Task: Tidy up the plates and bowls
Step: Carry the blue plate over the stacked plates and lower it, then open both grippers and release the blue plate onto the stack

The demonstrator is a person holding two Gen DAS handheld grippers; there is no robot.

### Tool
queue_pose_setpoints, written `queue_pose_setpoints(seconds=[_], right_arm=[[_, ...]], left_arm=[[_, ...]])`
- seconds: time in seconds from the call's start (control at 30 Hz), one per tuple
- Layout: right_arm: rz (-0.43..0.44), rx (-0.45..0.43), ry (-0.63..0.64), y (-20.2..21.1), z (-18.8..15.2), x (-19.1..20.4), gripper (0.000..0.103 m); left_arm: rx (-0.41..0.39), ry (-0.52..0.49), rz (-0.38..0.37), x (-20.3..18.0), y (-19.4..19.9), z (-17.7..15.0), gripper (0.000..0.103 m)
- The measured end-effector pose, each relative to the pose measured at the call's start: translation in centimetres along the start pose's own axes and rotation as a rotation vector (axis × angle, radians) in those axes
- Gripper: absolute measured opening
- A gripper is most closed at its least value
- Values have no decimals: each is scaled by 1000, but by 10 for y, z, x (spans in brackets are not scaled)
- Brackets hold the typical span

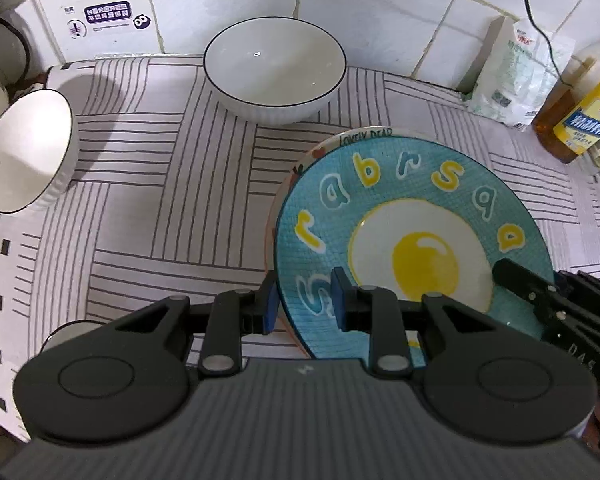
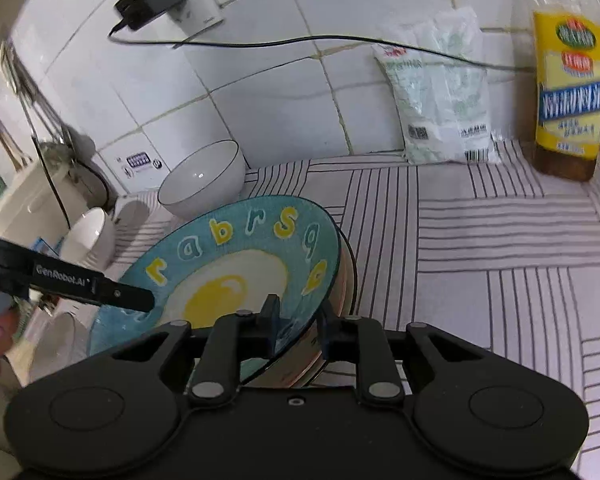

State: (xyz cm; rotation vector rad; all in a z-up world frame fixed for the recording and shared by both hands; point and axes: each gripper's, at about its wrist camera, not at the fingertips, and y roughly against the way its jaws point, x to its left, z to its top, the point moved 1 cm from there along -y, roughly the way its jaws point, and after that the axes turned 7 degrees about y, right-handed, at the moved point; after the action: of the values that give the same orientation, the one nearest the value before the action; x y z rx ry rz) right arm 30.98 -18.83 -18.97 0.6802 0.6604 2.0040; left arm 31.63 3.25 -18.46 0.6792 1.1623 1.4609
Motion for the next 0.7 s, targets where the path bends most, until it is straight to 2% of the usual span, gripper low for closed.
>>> queue_pose_setpoints(seconds=[0.2,0.3,0.47,0.6,0.7], right_arm=[[-68,4,61,-6,-2,15,30],[-112,2,120,-7,-5,26,30],[-119,8,103,-7,-3,25,31],[-166,23,157,-7,-2,38,37],[-197,30,152,-6,-3,42,38]], left_arm=[[34,-24,77,-3,-11,-2,24],[30,-34,81,-3,-12,-4,25],[40,-34,93,-5,-11,-3,24],[55,-36,91,-5,-10,-4,24],[65,-51,95,-8,-7,-7,24]])
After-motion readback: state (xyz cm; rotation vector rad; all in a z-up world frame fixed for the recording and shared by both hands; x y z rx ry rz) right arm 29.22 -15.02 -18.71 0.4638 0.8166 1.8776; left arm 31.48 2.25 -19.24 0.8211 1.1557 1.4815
